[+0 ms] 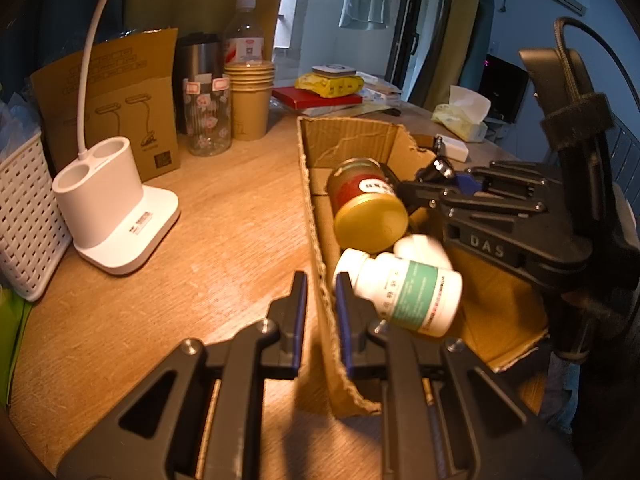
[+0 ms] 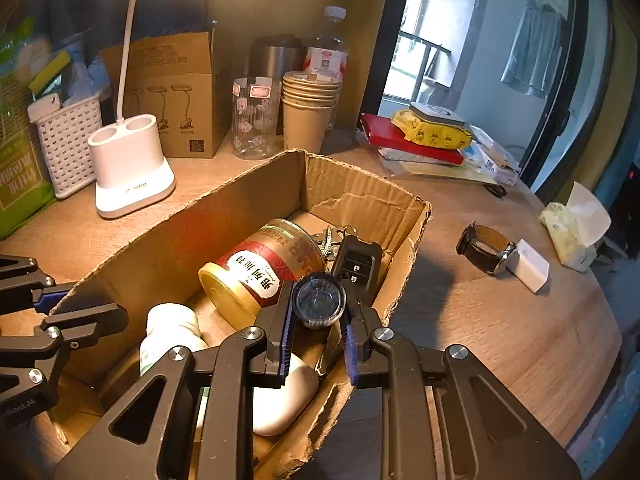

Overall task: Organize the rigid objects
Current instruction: 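Lower the flashlight into the box and open the right gripper, then withdraw the right gripper from the box toward the wristwatch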

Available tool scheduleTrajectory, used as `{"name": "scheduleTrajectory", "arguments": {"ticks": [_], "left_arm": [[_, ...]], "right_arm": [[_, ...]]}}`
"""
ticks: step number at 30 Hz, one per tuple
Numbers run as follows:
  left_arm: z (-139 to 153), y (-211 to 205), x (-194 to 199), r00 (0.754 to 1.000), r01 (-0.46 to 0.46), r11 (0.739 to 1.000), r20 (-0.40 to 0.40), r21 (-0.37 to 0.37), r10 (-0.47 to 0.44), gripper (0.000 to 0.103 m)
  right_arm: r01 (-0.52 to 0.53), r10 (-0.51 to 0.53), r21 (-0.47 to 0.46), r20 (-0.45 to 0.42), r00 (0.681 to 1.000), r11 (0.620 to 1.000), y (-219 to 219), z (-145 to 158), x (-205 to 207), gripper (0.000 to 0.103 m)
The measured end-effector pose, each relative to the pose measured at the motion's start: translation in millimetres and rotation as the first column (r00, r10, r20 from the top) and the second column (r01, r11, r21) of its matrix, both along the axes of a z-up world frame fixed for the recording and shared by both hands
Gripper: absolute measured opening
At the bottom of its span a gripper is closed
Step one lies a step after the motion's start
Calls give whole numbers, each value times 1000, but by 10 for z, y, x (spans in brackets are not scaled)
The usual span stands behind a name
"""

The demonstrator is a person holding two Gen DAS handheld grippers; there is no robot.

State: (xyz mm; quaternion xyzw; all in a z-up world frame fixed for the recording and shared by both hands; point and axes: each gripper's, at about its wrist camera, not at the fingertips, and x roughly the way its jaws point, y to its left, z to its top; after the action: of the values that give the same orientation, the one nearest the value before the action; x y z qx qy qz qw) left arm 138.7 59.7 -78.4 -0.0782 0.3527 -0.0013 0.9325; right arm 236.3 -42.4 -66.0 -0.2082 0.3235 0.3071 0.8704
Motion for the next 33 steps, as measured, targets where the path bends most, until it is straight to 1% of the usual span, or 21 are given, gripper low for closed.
{"name": "scheduleTrajectory", "arguments": {"ticks": [2,3,4,5,6,10,15,19,21,22,23,25,27,29,33], "left_arm": [[0,-4,-2,1000,0,1000,1,1,0,15],[1,-3,-1,1000,0,1000,1,2,0,15],[0,-3,2,1000,0,1000,1,1,0,15],[3,0,3,1000,1,1000,1,1,-1,15],[4,-2,1,1000,0,1000,1,1,0,15],[2,-1,-1,1000,0,1000,1,1,0,16],[2,-4,-2,1000,0,1000,1,1,0,16],[-2,5,0,1000,1,1000,1,2,-1,16],[-2,11,2,1000,0,1000,1,0,0,16],[-3,12,3,1000,0,1000,0,0,0,16],[-4,20,6,1000,0,1000,0,-1,0,16],[-3,19,6,1000,0,1000,0,0,0,16],[-5,19,6,1000,0,1000,0,-1,0,16],[-4,15,5,1000,0,1000,0,0,0,16],[-5,15,4,1000,0,1000,0,0,0,16]], "right_arm": [[-1,1,24,-10,1000,1000,-36,28,14,25],[3,-3,33,-7,1000,999,-51,50,14,26],[6,-5,44,-9,1000,999,-75,77,12,31],[4,-3,53,-15,1000,999,-86,95,7,32],[-4,6,62,-21,1000,998,-101,117,-7,32],[-6,6,67,-1,1000,998,-133,172,-58,32],[11,-10,68,-15,1000,998,-206,162,-55,32],[5,-4,68,-10,1000,998,-252,176,-151,34],[-1,1,65,-11,1000,998,-273,193,-207,37],[-2,3,63,-9,1000,998,-285,200,-234,43],[-3,3,58,-4,1000,998,-297,208,-262,45],[-2,2,44,8,1000,999,-325,215,-304,45],[1,-2,52,8,1000,999,-366,222,-304,46],[21,-22,58,17,1000,998,-417,234,-276,52],[65,-66,97,11,998,993,-541,260,-156,53]]}}
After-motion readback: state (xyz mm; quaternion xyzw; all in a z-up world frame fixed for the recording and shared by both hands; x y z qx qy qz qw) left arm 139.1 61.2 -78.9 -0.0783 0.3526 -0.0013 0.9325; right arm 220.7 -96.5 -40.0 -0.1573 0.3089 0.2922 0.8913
